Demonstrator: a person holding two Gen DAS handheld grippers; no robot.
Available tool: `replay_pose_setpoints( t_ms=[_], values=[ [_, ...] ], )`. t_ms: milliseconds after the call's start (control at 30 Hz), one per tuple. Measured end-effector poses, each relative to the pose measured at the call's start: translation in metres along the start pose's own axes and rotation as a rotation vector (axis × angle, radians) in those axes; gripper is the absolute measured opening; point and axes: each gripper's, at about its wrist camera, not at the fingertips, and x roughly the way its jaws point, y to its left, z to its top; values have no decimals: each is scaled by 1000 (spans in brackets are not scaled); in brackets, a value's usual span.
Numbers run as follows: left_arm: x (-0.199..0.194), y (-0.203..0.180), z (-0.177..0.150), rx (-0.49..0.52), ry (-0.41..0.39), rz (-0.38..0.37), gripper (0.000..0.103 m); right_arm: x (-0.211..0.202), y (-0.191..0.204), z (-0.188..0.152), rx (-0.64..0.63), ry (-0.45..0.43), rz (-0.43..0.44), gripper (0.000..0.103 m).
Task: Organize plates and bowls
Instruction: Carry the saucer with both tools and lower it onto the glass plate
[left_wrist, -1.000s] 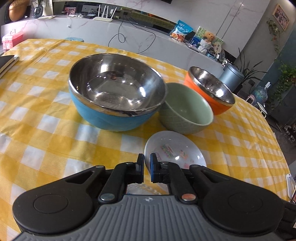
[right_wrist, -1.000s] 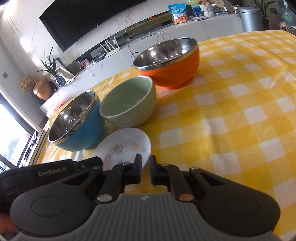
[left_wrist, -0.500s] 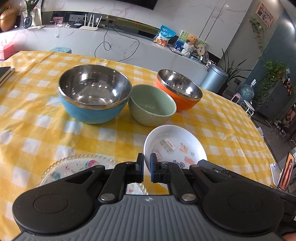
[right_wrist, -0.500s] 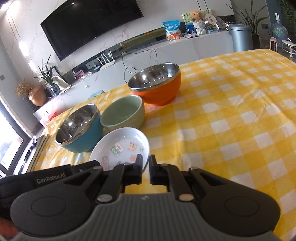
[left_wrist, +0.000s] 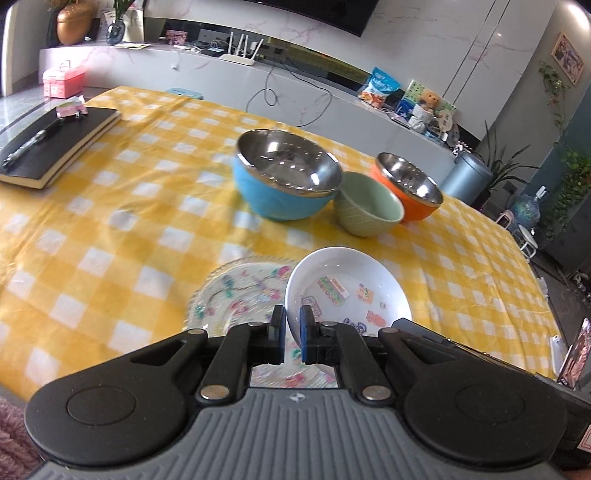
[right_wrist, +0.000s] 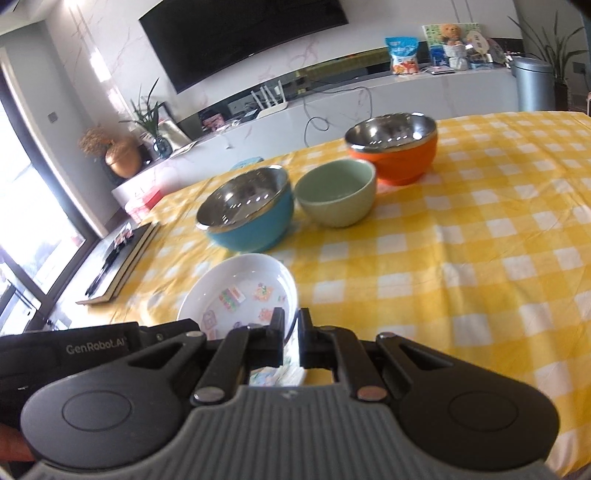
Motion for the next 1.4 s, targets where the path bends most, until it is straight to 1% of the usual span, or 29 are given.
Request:
replay_pose_setpoints(
  t_ms=[67,233,400,767,1000,1067,1133,1300,1367,1400],
  values=[
    [-3,6,-3,-3,5,14,6,1,6,-5,-7,16,10,4],
    [-4,22,-11,-28,20,22,6,4,19,-13,-37,40,15,4],
    [-2,31,-15,-37,28,34,6,11,28,-19,-63,58,9,4],
    [9,33,-21,-10,60,44,6,26,25,-23,-71,91,-17,4],
    [16,35,-17,-19,39,39,7,37,24,-20,-66,90,-32,4],
    [18,34,-15,-13,36,49,7,40,24,-19,-70,85,-34,4],
    [19,33,-15,-1,41,56,10,44,24,-18,-71,93,-33,4],
    [22,30,-16,24,40,61,11,45,23,-19,-85,90,-41,4],
    [22,29,-15,26,40,61,13,45,23,-18,-88,88,-40,5],
    [22,29,-15,23,40,60,16,45,23,-18,-86,88,-37,6]
  ],
)
